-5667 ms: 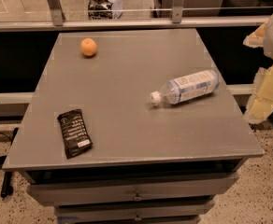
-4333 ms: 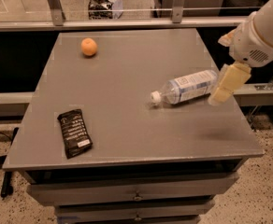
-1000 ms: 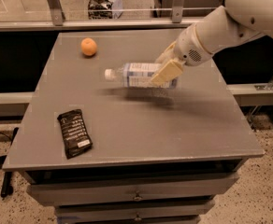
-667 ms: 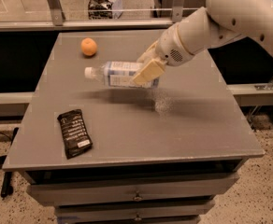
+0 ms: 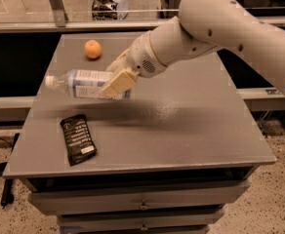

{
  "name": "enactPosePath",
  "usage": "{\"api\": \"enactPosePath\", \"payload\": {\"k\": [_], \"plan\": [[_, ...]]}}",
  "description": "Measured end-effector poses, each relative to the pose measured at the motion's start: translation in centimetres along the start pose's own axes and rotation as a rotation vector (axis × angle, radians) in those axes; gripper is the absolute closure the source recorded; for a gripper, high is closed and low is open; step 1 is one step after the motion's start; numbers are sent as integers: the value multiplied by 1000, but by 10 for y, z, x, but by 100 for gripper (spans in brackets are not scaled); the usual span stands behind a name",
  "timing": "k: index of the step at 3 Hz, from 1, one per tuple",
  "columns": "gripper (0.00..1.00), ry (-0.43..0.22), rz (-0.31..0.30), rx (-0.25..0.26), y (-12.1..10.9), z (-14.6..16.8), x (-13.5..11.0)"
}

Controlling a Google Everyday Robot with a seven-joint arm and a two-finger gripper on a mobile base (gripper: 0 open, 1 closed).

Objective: Move blue plastic bottle near rxbar chocolate

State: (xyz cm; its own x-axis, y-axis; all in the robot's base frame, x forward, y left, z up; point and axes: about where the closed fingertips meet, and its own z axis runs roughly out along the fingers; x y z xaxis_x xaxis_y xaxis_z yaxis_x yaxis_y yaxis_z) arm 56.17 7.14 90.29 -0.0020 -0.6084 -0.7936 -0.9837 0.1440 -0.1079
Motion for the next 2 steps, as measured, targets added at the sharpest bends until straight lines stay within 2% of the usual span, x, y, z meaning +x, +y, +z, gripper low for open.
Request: {"api": "enactPosePath", "payload": {"k": [1, 2], "plan": [[100, -49, -16, -28, 20, 25, -11], [82, -70, -29, -34, 33, 45, -17]]}}
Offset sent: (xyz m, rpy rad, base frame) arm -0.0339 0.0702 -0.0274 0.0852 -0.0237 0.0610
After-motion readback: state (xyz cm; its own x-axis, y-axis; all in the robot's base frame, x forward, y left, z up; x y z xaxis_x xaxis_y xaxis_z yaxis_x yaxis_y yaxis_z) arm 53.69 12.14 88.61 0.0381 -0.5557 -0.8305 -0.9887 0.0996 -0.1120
